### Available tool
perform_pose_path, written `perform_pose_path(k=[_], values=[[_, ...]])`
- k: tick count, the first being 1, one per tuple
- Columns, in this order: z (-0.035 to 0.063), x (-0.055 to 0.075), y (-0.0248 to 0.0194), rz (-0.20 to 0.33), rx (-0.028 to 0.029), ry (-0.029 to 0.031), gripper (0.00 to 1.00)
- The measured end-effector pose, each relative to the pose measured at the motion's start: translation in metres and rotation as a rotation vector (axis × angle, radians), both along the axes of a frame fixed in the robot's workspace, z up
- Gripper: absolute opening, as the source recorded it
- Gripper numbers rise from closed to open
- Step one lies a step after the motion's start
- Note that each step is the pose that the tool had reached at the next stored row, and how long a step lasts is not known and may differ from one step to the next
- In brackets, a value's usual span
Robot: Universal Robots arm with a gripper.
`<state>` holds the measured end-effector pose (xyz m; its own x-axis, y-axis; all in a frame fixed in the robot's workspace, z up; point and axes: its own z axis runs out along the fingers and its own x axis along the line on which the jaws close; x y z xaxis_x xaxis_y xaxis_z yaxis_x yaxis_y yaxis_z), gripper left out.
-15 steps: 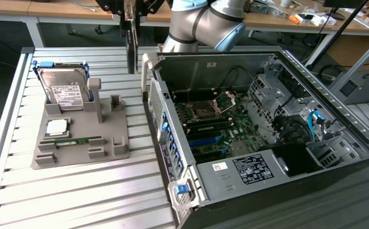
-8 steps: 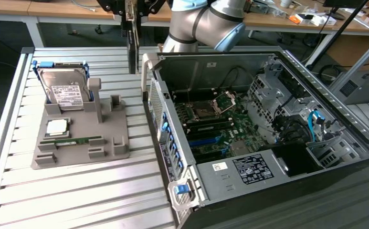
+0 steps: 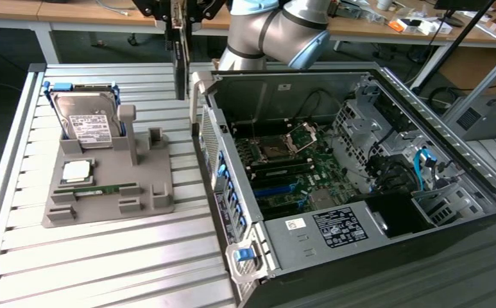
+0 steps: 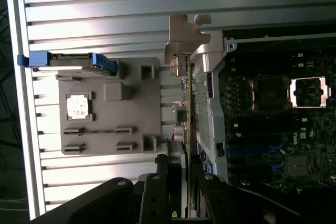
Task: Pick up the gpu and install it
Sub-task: 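Pick up the gpu and move the gpu toward the slot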
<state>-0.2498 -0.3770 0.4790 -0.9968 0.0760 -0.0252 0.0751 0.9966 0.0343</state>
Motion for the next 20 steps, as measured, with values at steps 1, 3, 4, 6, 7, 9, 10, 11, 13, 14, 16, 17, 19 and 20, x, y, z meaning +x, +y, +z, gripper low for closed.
perform_pose_path(k=[1,3,4,6,7,9,10,11,13,14,16,17,19,20], values=[[-0.0001,0.0003,0.0000,0.000,-0.0001,0.0000,0.27],[-0.0002,0.0009,0.0000,0.000,-0.0002,0.0000,0.27],[-0.0003,0.0012,0.0000,0.000,-0.0003,0.0000,0.27],[-0.0004,0.0018,0.0000,0.000,-0.0005,0.0000,0.27],[-0.0004,0.0021,0.0000,0.000,-0.0007,0.0001,0.27],[-0.0006,0.0029,0.0000,0.000,-0.0009,0.0000,0.27],[-0.0007,0.0033,0.0000,0.000,-0.0010,0.0000,0.27],[-0.0008,0.0035,0.0000,0.000,-0.0011,0.0000,0.27],[-0.0009,0.0041,0.0000,0.000,-0.0013,0.0000,0.27],[-0.0009,0.0043,0.0000,0.000,-0.0014,0.0000,0.27],[-0.0011,0.0047,0.0000,0.000,-0.0015,0.0000,0.27],[-0.0011,0.0050,0.0000,0.000,-0.0016,0.0000,0.27],[-0.0013,0.0053,-0.0001,0.000,-0.0018,0.0001,0.27],[-0.0014,0.0056,-0.0001,0.000,-0.0019,0.0000,0.27]])
